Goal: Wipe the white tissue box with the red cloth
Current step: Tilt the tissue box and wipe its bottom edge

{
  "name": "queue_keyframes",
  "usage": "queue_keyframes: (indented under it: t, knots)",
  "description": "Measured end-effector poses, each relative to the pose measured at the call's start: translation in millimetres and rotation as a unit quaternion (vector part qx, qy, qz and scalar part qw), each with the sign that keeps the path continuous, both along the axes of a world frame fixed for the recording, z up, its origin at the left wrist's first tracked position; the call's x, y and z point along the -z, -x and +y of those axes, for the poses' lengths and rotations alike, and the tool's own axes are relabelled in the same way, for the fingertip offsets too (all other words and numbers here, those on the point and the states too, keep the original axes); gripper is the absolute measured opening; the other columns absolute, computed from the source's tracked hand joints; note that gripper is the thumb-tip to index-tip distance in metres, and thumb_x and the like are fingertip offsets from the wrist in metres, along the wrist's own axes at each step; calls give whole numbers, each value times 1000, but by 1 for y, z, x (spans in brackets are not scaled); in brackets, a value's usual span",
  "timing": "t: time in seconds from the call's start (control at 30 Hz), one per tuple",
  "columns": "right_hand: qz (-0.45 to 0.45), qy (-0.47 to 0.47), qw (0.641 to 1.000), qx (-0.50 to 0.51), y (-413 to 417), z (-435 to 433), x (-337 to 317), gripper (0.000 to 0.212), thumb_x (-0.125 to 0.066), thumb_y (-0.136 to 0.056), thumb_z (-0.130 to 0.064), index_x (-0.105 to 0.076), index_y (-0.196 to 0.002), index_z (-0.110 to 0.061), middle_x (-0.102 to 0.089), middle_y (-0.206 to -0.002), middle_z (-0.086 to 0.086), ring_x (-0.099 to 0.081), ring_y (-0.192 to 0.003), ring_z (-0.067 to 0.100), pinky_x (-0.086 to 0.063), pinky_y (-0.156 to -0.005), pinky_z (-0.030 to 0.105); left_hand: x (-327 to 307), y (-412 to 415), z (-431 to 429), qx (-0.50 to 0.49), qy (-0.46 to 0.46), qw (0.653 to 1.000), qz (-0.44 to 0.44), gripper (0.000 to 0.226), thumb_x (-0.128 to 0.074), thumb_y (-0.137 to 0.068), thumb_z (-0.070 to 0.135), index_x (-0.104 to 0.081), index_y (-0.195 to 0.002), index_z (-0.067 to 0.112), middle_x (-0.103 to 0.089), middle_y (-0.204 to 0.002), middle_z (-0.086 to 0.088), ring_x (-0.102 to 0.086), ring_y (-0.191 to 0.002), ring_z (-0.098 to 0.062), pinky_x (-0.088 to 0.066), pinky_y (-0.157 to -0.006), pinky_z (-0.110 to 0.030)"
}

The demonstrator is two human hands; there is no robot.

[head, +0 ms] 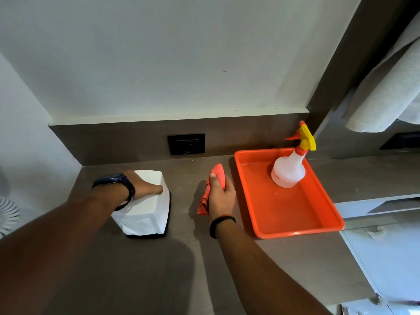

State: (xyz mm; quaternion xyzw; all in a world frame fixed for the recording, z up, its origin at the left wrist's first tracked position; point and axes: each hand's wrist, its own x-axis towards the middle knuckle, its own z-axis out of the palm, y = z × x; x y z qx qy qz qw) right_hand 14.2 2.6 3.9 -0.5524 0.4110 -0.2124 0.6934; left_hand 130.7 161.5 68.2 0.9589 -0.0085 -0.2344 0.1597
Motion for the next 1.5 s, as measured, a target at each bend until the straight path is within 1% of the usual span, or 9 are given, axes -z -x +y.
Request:
queue_keyframes:
  t: [0.1,0.23,0.37,0.43,0.57,0.9,1.2,1.4,1.5]
  knots:
    - [-3,-4,1000,-5,3,3,6,27,-59,-92,-35,-63,-116,-24,-63,-93,-15,-63,-99,15,-45,-80,16,2,-3,5,110,-55,992,-33,150,-68,-25,88,-21,-144,10,-36,-146,-16,-37,-131,-35,-35,-106,-48]
    - [5,-30,999,-45,6,20,20,22,-59,-92,-37,-55,-114,-35,-57,-87,-21,-61,-72,-7,-40,-47,2,15,-8,16,375,-137,914,-75,167,-47,-12,100,14,-146,20,11,-160,-3,8,-146,-21,0,-119,-46]
    - [-9,-31,994,-106,-4,50,29,42,-61,-89,-38,-57,-129,-24,-66,-114,-1,-65,-102,15,-54,-88,29,38,-10,25,397,-111,902,-128,163,-58,-18,92,13,-146,21,0,-160,-1,-1,-146,-20,-7,-119,-44]
    - [-18,-35,989,-145,-11,66,31,48,-60,-86,-39,-53,-132,-29,-58,-135,5,-58,-121,23,-47,-104,45,43,-9,26,394,-98,900,-158,159,-60,-20,90,2,-147,17,-12,-159,-4,-9,-145,-23,-12,-118,-45]
    - [-24,1,977,-213,-16,94,40,65,-49,-87,-50,-30,-147,-37,-24,-162,-3,-20,-149,15,-19,-122,44,45,-5,26,394,-82,892,-204,152,-63,-17,84,-23,-143,8,-40,-145,-12,-36,-135,-33,-30,-111,-52]
    - [-76,76,980,-170,-47,89,37,52,-42,-93,-46,-43,-142,-31,-40,-155,-6,-27,-146,7,-24,-121,36,38,-6,25,400,-95,891,-194,150,-66,-18,82,-21,-144,14,-37,-148,-7,-33,-135,-28,-26,-113,-50]
    - [-16,-14,988,-151,-28,93,42,51,-45,-87,-41,-49,-137,-32,-55,-140,-1,-50,-129,17,-38,-112,43,34,0,21,387,-91,897,-192,151,-64,-16,79,-19,-145,13,-35,-149,-6,-32,-136,-27,-23,-115,-46]
    - [-54,12,986,-156,-30,104,29,46,-41,-84,-58,-42,-130,-58,-34,-157,-8,-29,-145,9,-27,-120,40,39,-3,23,411,-113,880,-209,144,-65,-24,79,-24,-144,11,-37,-148,-8,-35,-136,-27,-28,-113,-48]
    - [-62,47,984,-162,-51,92,19,54,-41,-86,-56,-48,-138,-38,-42,-154,-5,-32,-143,8,-26,-119,34,39,-5,23,405,-112,883,-208,140,-65,-21,78,-27,-141,16,-42,-142,-4,-38,-131,-27,-30,-111,-47]
